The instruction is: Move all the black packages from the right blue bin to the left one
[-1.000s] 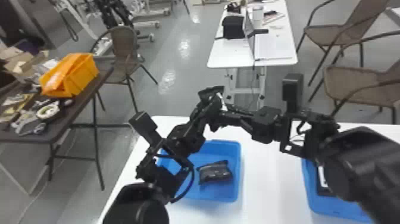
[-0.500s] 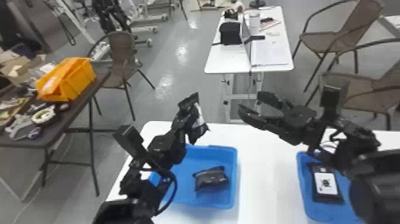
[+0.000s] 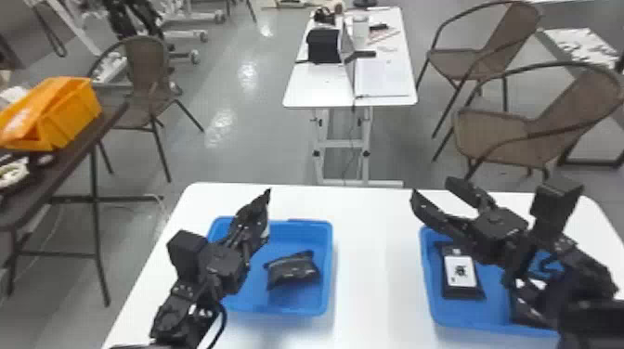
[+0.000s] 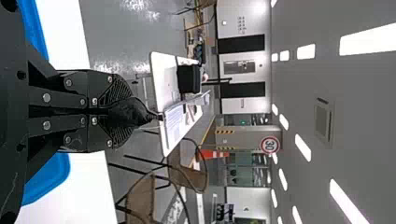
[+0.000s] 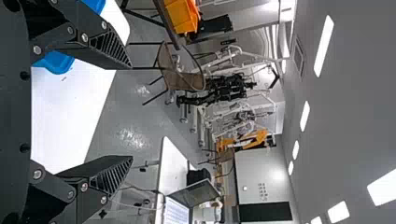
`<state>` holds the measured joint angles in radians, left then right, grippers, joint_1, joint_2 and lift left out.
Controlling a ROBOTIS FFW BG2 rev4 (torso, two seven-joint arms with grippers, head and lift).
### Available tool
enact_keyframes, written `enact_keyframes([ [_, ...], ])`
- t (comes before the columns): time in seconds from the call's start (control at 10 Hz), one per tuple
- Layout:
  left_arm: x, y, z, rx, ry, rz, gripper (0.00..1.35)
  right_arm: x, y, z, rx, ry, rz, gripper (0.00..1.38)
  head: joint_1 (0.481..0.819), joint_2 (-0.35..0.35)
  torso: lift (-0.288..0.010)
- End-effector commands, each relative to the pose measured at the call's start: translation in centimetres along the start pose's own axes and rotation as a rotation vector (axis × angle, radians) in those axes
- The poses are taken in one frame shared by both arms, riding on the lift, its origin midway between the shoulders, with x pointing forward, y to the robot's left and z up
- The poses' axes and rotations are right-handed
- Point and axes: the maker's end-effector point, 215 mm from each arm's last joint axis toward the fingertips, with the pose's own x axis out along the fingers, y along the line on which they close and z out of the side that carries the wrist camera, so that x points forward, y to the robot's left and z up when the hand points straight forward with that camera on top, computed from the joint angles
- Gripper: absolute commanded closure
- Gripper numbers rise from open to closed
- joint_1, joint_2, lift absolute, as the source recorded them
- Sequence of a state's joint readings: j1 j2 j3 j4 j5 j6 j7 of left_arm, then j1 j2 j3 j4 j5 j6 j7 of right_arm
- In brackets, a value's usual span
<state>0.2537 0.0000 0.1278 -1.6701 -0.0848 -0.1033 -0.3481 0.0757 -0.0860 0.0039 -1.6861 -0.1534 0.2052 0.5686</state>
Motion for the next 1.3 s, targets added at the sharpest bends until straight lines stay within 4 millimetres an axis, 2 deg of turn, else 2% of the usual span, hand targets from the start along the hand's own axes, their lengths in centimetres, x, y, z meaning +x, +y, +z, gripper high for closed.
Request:
enact_keyframes([
  [0.0, 0.2, -0.8, -1.4, 0.062, -0.013, -0.020, 1.21, -0.6, -0.5, -1.2, 0.007, 0.021, -0.004, 0.38, 0.695, 0.103, 0.000],
  [0.1, -0.1, -0.7, -0.6, 0.064, -0.071, -0.009, 0.92, -0.5, -0.4, -1.4, 0.006, 0.026, -0.001, 0.38, 0.695, 0.098, 0.000],
  [0.2, -0.7, 0.4, -0.2, 0.048, -0.093, 0.014, 0.26, -0.5, -0.5, -1.5, -0.003, 0.032, -0.004, 0.38, 0.695, 0.092, 0.000],
  [0.3, -1.2, 0.7, 0.7, 0.015, -0.129, 0.024, 0.00, -0.8, -0.8, -1.8, -0.008, 0.038, -0.023, 0.38, 0.695, 0.096, 0.000],
  [0.5, -2.2, 1.7, 4.0, -0.054, -0.199, 0.053, 0.22, -1.8, -2.2, -2.2, -0.006, 0.042, -0.079, 0.38, 0.695, 0.099, 0.000],
  [0.6, -3.2, 2.8, 5.5, -0.096, -0.230, 0.076, 0.23, -2.5, -2.8, -2.7, -0.007, 0.053, -0.092, 0.38, 0.695, 0.096, 0.000],
  [0.7, -4.6, 4.3, 6.6, -0.141, -0.262, 0.136, 0.23, -3.9, -4.0, -4.2, 0.002, 0.079, -0.131, 0.38, 0.695, 0.096, 0.000],
  [0.8, -6.5, 6.1, 7.2, -0.180, -0.298, 0.228, 0.23, -5.6, -5.4, -5.9, 0.013, 0.106, -0.195, 0.38, 0.695, 0.101, 0.000],
  [0.9, -7.6, 7.0, 7.2, -0.224, -0.309, 0.288, 0.23, -7.2, -6.8, -7.8, 0.013, 0.142, -0.239, 0.38, 0.695, 0.104, 0.000],
  [1.0, -8.0, 7.1, 7.7, -0.227, -0.323, 0.295, 0.23, -8.9, -7.9, -10.3, 0.026, 0.189, -0.273, 0.38, 0.695, 0.107, 0.000],
  [1.2, -7.5, 6.2, 7.3, -0.258, -0.308, 0.280, 0.23, -11.2, -9.6, -15.9, 0.065, 0.294, -0.321, 0.39, 0.695, 0.073, 0.000],
])
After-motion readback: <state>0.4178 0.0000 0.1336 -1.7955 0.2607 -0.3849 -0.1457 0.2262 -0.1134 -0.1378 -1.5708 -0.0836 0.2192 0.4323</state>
